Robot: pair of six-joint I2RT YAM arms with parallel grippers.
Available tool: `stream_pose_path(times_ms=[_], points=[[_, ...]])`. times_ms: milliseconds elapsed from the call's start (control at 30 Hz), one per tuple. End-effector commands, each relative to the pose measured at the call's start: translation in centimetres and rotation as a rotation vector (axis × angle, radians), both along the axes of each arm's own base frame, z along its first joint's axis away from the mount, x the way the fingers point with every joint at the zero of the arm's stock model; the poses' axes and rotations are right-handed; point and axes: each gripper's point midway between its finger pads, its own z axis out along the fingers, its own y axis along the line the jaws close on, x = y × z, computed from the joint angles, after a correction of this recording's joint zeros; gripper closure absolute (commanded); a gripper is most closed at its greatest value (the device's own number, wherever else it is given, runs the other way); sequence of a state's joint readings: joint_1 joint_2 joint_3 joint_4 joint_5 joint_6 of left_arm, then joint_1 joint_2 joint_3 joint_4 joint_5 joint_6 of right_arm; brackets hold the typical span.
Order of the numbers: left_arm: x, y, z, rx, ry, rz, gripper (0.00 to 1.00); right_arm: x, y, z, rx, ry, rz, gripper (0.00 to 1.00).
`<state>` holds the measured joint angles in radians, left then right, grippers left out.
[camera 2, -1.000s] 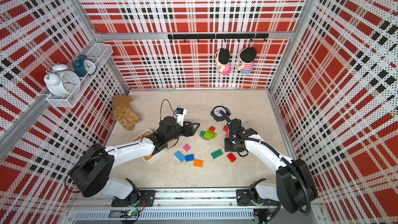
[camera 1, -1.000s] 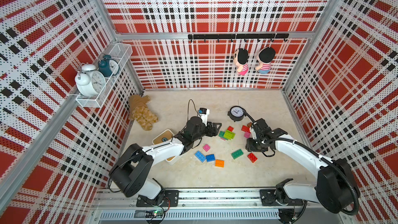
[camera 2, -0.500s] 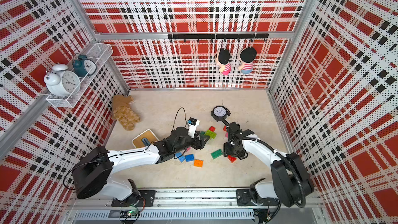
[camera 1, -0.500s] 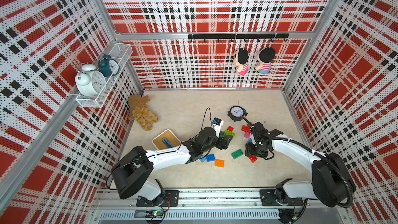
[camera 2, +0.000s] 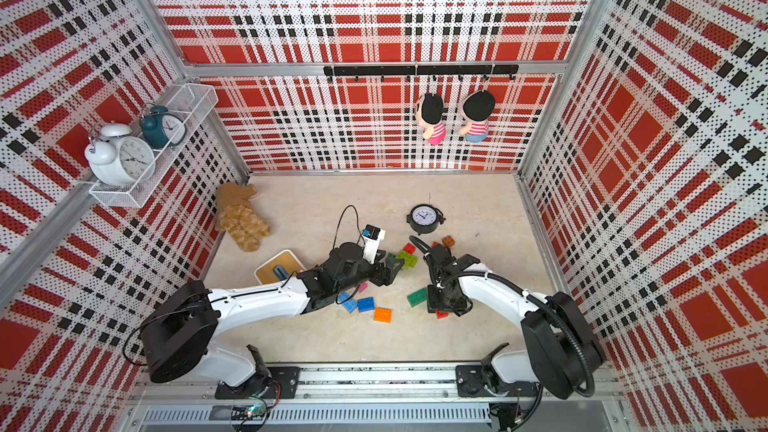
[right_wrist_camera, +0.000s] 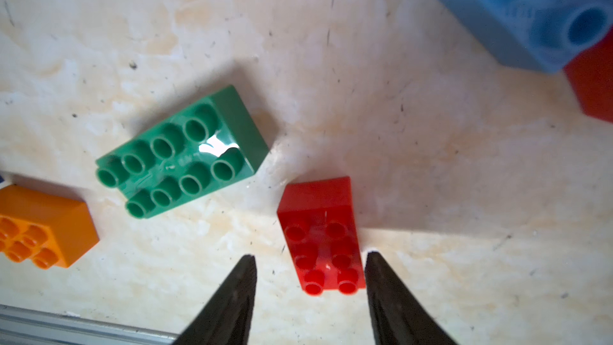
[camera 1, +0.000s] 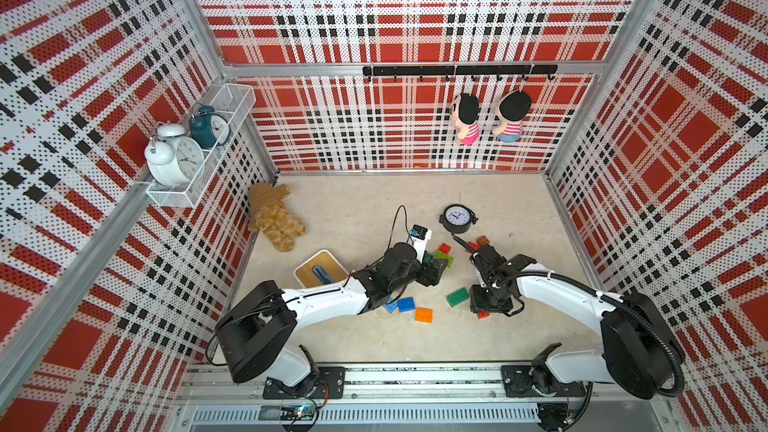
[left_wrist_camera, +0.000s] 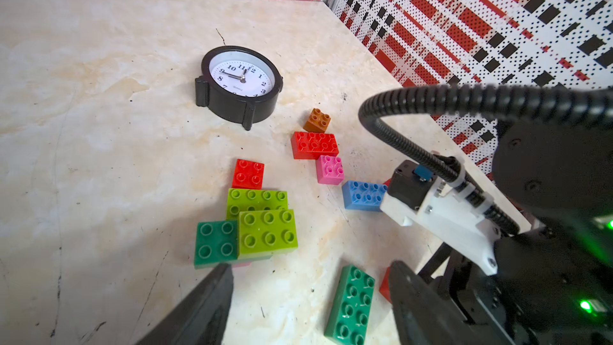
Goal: Assemble a heart with building blocks
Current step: Pick up the building block from the center of the board.
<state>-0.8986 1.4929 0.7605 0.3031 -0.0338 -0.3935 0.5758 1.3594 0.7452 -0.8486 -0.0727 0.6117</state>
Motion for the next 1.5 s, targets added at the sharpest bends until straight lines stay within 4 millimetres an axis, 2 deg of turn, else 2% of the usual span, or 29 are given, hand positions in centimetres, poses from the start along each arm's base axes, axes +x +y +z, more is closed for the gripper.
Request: stream_pose_path(times_ms=[0, 500, 1467], points=[[0.5, -0.5, 0.9, -0.009, -0.022, -0.009, 0.23, -0.4, -0.3, 0.0, -0.04, 0.007, -0.006, 0.45], [0.6, -0.6, 0.8, -0.005, -0.023, -0.011, 0.24, 0.1, -0.9, -0.4, -0.101, -0.001, -0.019, 0.53], [0.8, -0.6, 0.5, -0.002, -0.022, -0.008, 0.24, 0.1, -0.8, -0.9, -0.107, 0.005, -0.009, 0.61]])
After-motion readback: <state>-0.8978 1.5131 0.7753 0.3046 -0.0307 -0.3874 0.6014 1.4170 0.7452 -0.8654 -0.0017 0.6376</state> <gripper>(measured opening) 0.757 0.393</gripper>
